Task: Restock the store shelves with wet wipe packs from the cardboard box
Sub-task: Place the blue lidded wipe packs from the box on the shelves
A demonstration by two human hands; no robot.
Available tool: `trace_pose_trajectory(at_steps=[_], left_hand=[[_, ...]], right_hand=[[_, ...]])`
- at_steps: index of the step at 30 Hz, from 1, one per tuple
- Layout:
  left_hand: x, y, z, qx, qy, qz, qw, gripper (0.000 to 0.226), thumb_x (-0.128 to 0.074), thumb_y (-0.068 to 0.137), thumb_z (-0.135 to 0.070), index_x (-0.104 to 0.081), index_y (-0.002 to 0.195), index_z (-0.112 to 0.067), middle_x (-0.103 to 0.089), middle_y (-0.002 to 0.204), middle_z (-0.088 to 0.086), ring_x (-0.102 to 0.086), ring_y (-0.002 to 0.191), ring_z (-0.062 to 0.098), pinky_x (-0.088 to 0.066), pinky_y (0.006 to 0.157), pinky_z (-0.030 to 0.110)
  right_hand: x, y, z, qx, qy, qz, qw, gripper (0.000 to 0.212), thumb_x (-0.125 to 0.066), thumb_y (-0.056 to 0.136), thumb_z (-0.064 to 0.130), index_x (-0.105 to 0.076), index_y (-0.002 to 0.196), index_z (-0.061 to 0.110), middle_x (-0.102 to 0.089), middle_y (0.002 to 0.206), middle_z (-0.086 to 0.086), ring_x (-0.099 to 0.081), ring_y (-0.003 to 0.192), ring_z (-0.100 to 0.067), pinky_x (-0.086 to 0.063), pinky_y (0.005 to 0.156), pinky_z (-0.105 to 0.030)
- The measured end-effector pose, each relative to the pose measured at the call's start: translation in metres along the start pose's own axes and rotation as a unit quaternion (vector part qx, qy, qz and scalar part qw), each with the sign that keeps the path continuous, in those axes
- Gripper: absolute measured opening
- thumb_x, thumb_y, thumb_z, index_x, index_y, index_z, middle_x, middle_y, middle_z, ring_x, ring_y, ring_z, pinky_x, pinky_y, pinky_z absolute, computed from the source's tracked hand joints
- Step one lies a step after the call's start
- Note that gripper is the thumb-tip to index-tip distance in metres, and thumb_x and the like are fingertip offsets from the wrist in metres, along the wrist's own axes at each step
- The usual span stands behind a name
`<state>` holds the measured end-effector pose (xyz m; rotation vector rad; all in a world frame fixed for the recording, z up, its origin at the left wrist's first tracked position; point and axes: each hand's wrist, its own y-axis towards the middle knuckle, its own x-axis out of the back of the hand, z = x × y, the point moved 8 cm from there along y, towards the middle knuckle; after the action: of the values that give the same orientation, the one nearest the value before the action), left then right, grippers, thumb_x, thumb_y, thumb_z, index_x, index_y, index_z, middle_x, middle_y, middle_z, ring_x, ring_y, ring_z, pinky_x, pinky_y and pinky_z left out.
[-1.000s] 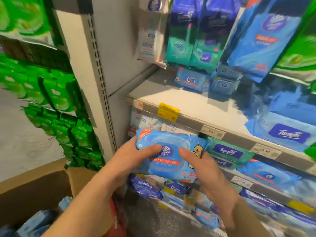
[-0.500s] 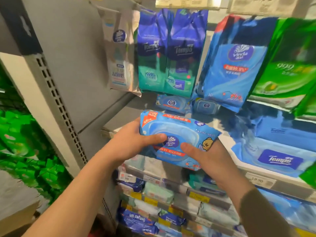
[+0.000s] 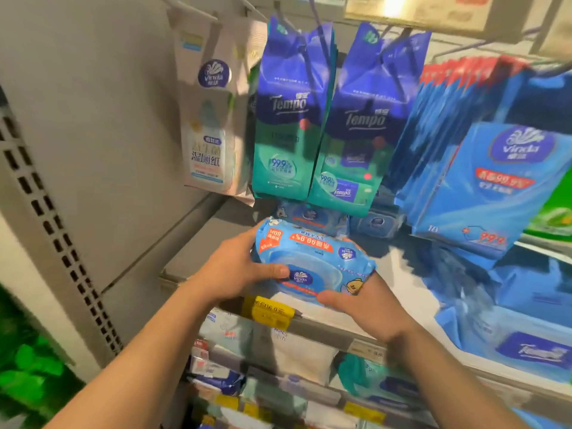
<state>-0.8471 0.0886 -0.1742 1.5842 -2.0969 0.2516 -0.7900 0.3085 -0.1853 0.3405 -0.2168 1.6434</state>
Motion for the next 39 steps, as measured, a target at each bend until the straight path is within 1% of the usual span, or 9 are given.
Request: trace_pose_trajectory(at_steps=[5,10,12,15,21,28,33,35,39], left_hand=[[-0.001,0.014,0.015,0.037,0.076,0.032,0.996,0.036,-0.092,0.069,-0.043,-0.067,0.093,-0.035,-0.073,0.093,-0.025,-0.065,0.082,-0.012,-0.050,0.072,0.013],[-0.003,0.043,0.012,0.031,0.107,0.025,0.994,0.036,-0.085,0.081,-0.039,-0.059,0.105,-0.035,-0.070,0.107,-0.014,-0.066,0.093,0.007,-0.048,0.079,0.022],[-0.003,0.056,0.014,0.032,0.111,0.016,0.993,0.032,-0.081,0.085,-0.035,-0.058,0.106,-0.033,-0.067,0.107,-0.012,-0.063,0.093,0.009,-0.045,0.078,0.021],[-0.008,0.076,0.024,0.054,0.145,0.036,0.987,0.027,-0.076,0.090,-0.041,-0.066,0.107,-0.023,-0.072,0.111,-0.007,-0.067,0.095,0.015,-0.053,0.083,0.029],[-0.013,0.097,0.042,0.090,0.183,0.032,0.979,0.044,-0.064,0.095,-0.051,-0.065,0.123,-0.018,-0.070,0.118,0.003,-0.064,0.096,0.021,-0.051,0.086,0.032],[-0.016,0.092,0.038,0.115,0.178,0.024,0.977,0.040,-0.062,0.097,-0.051,-0.060,0.121,-0.019,-0.067,0.112,-0.002,-0.059,0.089,0.015,-0.046,0.081,0.030],[-0.009,0.076,0.034,0.134,0.223,-0.013,0.966,0.060,-0.059,0.095,-0.058,-0.053,0.135,-0.013,-0.061,0.130,0.012,-0.059,0.114,0.029,-0.046,0.094,0.036],[-0.008,0.064,0.034,0.139,0.208,-0.022,0.968,0.068,-0.060,0.091,-0.064,-0.051,0.137,-0.014,-0.058,0.132,0.015,-0.057,0.118,0.032,-0.046,0.097,0.039],[-0.004,0.038,0.025,0.133,0.183,-0.028,0.974,0.079,-0.053,0.094,-0.066,-0.036,0.152,-0.015,-0.048,0.148,0.017,-0.046,0.135,0.034,-0.039,0.109,0.044]], right_hand=[[0.011,0.018,-0.016,-0.016,-0.092,0.009,0.996,0.058,-0.088,0.074,0.021,-0.064,0.126,0.033,-0.074,0.119,0.013,-0.071,0.110,-0.010,-0.057,0.097,-0.042],[0.020,0.049,-0.022,-0.018,-0.180,-0.040,0.983,0.052,-0.079,0.071,0.050,-0.065,0.120,0.042,-0.073,0.111,0.026,-0.070,0.101,0.000,-0.059,0.090,-0.038],[0.025,0.060,-0.026,-0.033,-0.172,-0.084,0.981,0.048,-0.082,0.073,0.047,-0.064,0.118,0.040,-0.073,0.108,0.026,-0.070,0.098,0.001,-0.057,0.087,-0.034],[0.026,0.076,-0.036,-0.064,-0.136,-0.105,0.983,0.042,-0.086,0.080,0.031,-0.064,0.116,0.032,-0.074,0.107,0.022,-0.070,0.097,-0.002,-0.055,0.083,-0.030],[0.030,0.087,-0.049,-0.104,-0.164,-0.145,0.970,0.041,-0.083,0.084,0.028,-0.052,0.111,0.031,-0.069,0.106,0.016,-0.068,0.098,-0.014,-0.053,0.086,-0.035],[0.033,0.085,-0.048,-0.127,-0.180,-0.140,0.965,0.037,-0.080,0.086,0.036,-0.056,0.113,0.029,-0.069,0.102,0.018,-0.067,0.097,-0.014,-0.053,0.082,-0.032],[0.034,0.070,-0.051,-0.119,-0.137,-0.160,0.970,0.036,-0.077,0.084,0.039,-0.063,0.116,0.033,-0.071,0.114,0.021,-0.067,0.104,-0.004,-0.055,0.096,-0.039],[0.034,0.058,-0.048,-0.125,-0.142,-0.176,0.966,0.033,-0.074,0.089,0.038,-0.058,0.117,0.032,-0.067,0.117,0.017,-0.063,0.110,-0.008,-0.052,0.100,-0.038],[0.026,0.039,-0.037,-0.124,-0.153,-0.166,0.966,0.019,-0.062,0.100,0.034,-0.054,0.117,0.032,-0.063,0.113,0.014,-0.061,0.102,-0.007,-0.046,0.093,-0.029]])
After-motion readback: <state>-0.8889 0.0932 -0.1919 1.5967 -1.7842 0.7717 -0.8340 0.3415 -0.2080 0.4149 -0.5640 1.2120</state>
